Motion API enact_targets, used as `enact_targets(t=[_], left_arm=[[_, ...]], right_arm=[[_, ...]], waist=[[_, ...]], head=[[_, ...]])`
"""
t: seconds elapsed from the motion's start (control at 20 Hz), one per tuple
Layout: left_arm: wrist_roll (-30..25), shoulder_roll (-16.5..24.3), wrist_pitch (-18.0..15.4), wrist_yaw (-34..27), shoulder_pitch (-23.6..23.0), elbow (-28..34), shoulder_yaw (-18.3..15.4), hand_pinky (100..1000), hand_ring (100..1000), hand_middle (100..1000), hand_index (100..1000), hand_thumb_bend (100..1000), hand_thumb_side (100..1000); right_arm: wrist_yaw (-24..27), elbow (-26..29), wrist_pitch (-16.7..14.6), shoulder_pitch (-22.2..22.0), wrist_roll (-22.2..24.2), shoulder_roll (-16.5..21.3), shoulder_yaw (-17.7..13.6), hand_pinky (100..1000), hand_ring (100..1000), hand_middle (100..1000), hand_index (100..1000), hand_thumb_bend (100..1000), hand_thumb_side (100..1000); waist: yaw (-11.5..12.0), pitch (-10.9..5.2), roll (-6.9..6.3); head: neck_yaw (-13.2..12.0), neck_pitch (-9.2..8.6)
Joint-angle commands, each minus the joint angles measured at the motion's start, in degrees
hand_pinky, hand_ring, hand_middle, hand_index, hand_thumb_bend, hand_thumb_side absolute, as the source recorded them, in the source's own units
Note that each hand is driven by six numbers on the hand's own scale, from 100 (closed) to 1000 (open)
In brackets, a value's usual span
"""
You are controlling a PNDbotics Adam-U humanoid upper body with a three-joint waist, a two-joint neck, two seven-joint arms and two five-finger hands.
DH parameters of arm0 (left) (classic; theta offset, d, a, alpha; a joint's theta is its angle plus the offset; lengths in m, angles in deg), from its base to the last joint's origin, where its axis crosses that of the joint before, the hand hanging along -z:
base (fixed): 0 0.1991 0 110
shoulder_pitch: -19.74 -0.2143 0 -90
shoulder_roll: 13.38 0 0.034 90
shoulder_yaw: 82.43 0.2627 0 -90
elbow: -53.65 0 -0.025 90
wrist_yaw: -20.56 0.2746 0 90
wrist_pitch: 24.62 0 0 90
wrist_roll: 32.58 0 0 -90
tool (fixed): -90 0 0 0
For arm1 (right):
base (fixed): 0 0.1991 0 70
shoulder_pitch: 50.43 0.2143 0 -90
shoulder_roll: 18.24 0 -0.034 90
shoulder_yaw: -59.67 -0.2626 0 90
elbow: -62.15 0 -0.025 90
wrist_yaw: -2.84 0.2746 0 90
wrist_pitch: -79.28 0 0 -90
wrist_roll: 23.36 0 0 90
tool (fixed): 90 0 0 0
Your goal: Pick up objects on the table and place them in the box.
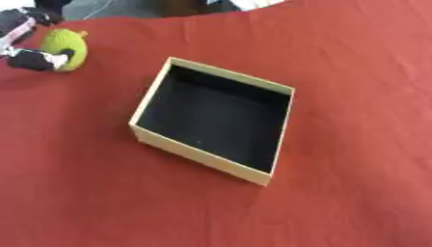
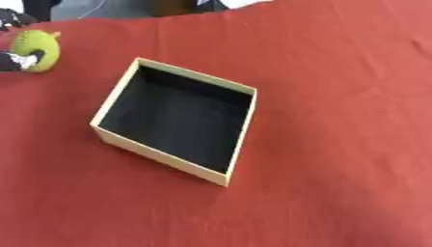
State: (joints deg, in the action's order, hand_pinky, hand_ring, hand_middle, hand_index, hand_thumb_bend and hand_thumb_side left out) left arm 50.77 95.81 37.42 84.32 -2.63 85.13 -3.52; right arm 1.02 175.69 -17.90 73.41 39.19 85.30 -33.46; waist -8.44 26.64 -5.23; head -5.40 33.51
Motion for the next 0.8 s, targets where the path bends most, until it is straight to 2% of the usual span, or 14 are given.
enact_targets(t=[0.05, 0.25, 0.4, 0.55, 0.6, 0.8], left_arm=[[-0.2, 2.3, -0.3, 0.7, 0.7, 0.1, -0.1, 765, 819, 770, 897, 265, 382], [0.1, 2.3, -1.1, 1.1, 0.3, -0.6, 0.0, 724, 772, 717, 873, 221, 268], [0.5, 2.3, -1.3, 1.5, 0.0, -1.0, 0.2, 681, 709, 644, 821, 200, 100], [1.3, 2.3, -1.5, 1.9, -0.3, -1.3, 0.2, 628, 647, 599, 774, 152, 100], [1.8, 2.3, -1.5, 1.7, -0.3, -1.2, 0.1, 601, 617, 575, 751, 110, 100], [4.5, 2.3, -1.7, 0.5, -0.4, -0.3, 0.0, 533, 530, 491, 665, 100, 100]], right_arm=[[0.2, 1.0, 0.0, 0.9, 0.1, 1.4, -0.3, 761, 706, 597, 753, 100, 550], [0.3, 1.0, 0.0, 0.8, 0.0, 1.4, -0.4, 762, 706, 597, 753, 100, 550], [0.3, 1.0, 0.0, 0.8, 0.0, 1.3, -0.4, 762, 706, 597, 753, 100, 550], [0.3, 1.0, 0.0, 0.7, -0.1, 1.2, -0.5, 762, 707, 597, 753, 100, 550], [0.3, 1.0, 0.0, 0.6, -0.1, 1.2, -0.5, 762, 706, 597, 753, 100, 550], [0.3, 1.0, 0.0, 0.5, -0.1, 1.2, -0.5, 762, 706, 596, 753, 100, 551]], waist=[[-0.1, -1.25, 0.14], [-0.2, -1.34, 0.04], [-0.3, -1.47, 0.07], [-0.3, -1.56, 0.17], [-0.3, -1.59, 0.21], [0.0, -1.74, 0.34]], head=[[-0.3, -0.96], [-0.3, -0.88], [-0.4, -0.94], [-0.4, -0.74], [-0.4, -0.55], [-0.6, 0.11]])
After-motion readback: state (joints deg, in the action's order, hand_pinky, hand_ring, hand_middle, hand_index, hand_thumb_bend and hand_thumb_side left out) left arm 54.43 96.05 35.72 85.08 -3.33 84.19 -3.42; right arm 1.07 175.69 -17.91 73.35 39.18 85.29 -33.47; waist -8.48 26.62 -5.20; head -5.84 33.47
